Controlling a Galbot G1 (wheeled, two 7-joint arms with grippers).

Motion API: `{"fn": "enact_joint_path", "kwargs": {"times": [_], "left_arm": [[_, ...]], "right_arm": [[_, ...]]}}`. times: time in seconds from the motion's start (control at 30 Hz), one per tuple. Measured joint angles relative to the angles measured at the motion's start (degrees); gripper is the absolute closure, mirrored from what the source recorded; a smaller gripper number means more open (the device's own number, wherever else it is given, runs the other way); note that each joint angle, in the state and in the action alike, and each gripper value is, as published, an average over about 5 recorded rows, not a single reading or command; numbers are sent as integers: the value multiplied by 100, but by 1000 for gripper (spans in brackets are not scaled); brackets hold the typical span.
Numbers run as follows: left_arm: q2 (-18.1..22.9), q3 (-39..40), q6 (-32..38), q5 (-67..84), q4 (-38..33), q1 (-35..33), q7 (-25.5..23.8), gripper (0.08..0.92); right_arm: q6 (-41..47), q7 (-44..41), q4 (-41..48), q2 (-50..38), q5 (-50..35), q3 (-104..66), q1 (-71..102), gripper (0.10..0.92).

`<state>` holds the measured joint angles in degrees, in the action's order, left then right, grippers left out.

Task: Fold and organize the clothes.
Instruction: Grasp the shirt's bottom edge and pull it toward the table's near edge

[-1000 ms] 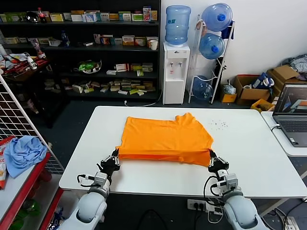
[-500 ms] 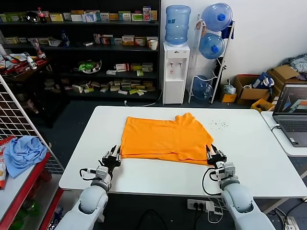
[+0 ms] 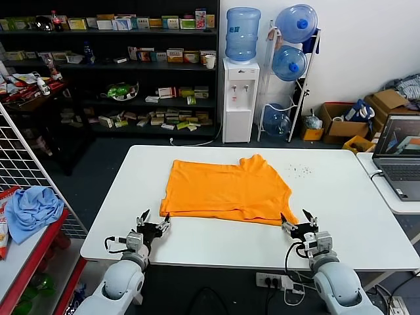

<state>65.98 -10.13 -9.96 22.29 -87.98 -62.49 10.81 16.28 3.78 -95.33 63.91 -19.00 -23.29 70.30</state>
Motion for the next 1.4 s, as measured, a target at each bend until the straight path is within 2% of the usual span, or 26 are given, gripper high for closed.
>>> {"fn": "enact_joint_path", "kwargs": {"times": [0.07, 0.6, 0.7, 0.8, 0.9, 1.4], "left_arm": [[3, 1, -37, 64, 30, 25, 0, 261], [-97, 60, -118, 284, 47, 36, -141, 727], [-121, 57, -127, 300, 14, 2, -148, 814], [-157, 46, -140, 317, -39, -45, -146, 883], [-206, 28, -166, 344, -121, -116, -134, 905], [-760, -195, -448, 470, -1174, -941, 40, 905]], "right_arm": [[13, -1, 42, 22, -8, -1, 3, 373], [256, 109, 101, 54, -112, -11, 107, 839], [300, 114, 119, 54, -134, -25, 129, 895], [334, 134, 100, 45, -166, -45, 166, 901], [384, 176, 6, 15, -201, -69, 246, 901], [796, 518, -1300, -257, -217, -326, 1372, 901]]}}
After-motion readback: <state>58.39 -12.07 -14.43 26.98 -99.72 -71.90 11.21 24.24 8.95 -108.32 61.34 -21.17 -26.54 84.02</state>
